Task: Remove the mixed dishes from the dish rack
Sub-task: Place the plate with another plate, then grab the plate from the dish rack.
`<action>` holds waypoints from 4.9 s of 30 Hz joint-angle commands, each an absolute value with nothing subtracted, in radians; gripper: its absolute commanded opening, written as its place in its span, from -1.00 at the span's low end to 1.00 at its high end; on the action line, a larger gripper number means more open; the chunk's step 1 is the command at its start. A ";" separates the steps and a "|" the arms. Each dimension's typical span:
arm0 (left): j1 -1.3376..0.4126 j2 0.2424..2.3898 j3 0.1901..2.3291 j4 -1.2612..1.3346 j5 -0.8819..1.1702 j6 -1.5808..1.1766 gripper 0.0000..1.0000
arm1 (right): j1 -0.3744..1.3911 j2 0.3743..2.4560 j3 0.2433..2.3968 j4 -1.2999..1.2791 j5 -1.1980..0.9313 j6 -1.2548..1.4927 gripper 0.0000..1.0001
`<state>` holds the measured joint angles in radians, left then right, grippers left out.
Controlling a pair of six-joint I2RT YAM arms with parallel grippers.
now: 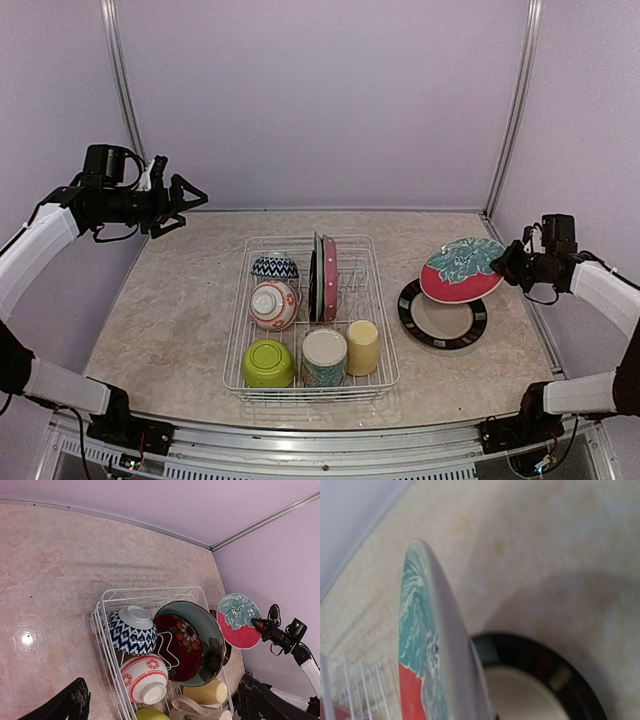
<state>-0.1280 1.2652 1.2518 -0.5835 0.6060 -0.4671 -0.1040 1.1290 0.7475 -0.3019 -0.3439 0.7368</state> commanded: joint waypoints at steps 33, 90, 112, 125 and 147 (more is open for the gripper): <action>-0.115 1.314 1.255 -0.556 0.664 -0.492 0.98 | -0.163 1.276 0.430 0.089 -0.620 0.621 -0.53; -0.150 1.333 1.276 -0.588 0.685 -0.501 0.98 | 0.851 1.491 1.315 -0.494 0.251 0.663 0.66; -0.150 1.304 1.270 -0.567 0.718 -0.511 0.98 | 0.974 1.752 1.517 -0.547 0.333 0.730 0.45; -0.150 1.293 1.266 -0.557 0.741 -0.517 0.98 | 1.004 1.860 1.641 -0.694 0.471 0.777 0.31; -0.144 1.287 1.267 -0.560 0.740 -0.521 0.98 | 1.035 2.113 1.926 -0.998 0.691 0.978 -0.16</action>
